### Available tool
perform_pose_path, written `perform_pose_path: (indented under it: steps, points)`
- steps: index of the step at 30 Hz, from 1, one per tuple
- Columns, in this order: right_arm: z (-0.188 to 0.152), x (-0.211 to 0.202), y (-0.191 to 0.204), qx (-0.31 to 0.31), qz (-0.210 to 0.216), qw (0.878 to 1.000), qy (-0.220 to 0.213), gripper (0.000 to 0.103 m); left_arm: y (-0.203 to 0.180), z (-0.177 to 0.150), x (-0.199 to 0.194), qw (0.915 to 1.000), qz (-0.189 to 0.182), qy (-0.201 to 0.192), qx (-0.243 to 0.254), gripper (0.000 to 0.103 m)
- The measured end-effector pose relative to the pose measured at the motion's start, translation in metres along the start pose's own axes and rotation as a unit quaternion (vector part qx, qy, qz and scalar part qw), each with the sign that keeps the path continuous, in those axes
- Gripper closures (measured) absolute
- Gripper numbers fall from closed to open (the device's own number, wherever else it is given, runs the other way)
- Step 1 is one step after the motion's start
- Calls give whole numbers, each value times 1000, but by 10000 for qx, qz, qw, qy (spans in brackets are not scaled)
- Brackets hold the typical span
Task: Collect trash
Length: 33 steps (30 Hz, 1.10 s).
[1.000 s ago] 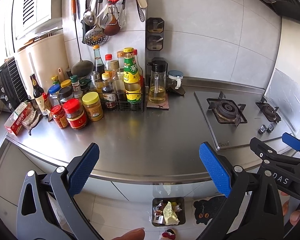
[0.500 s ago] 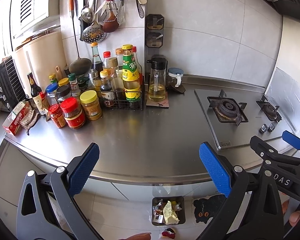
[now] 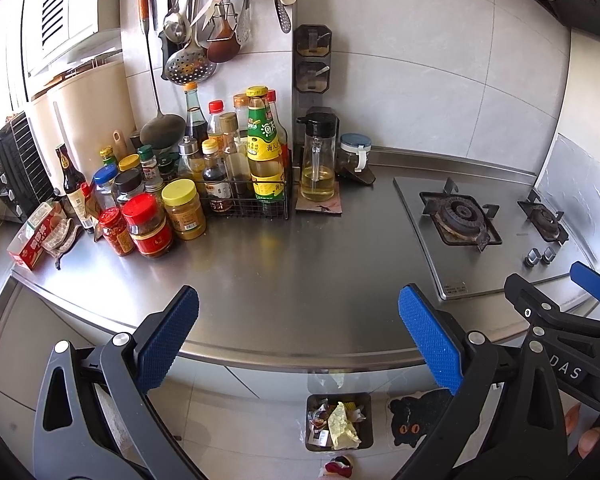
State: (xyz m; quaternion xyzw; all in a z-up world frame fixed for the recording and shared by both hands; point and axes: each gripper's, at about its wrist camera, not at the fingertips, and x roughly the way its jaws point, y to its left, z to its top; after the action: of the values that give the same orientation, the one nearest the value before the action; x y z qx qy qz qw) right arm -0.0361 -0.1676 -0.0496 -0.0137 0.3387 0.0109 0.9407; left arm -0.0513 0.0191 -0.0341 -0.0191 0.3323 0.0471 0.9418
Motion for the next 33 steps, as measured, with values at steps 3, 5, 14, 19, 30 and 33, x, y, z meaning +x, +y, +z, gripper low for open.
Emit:
perform_pose_path:
  steps: [3,5,14,19,30,33]
  points:
    - [-1,1,0,-12,-1,10000,-1,3,1,0,2,9999,-123,53,-49,8]
    - [0,2,1,-16,11,10000,0,3,-2,0,1,10000,-7,-57,28,8]
    - [1,2,2,-32,29,10000,-22,3,-4,2,3,9999,107,-39,63,8]
    - [3,2,3,-49,30,10000,-42,3,-5,3,3,9999,105,-51,105,8]
    - [6,4,3,-30,27,10000,-34,3,-6,5,3,9999,68,-18,73,8]
    - [6,5,3,-15,29,10000,-29,3,-5,5,3,10000,59,-6,35,8]
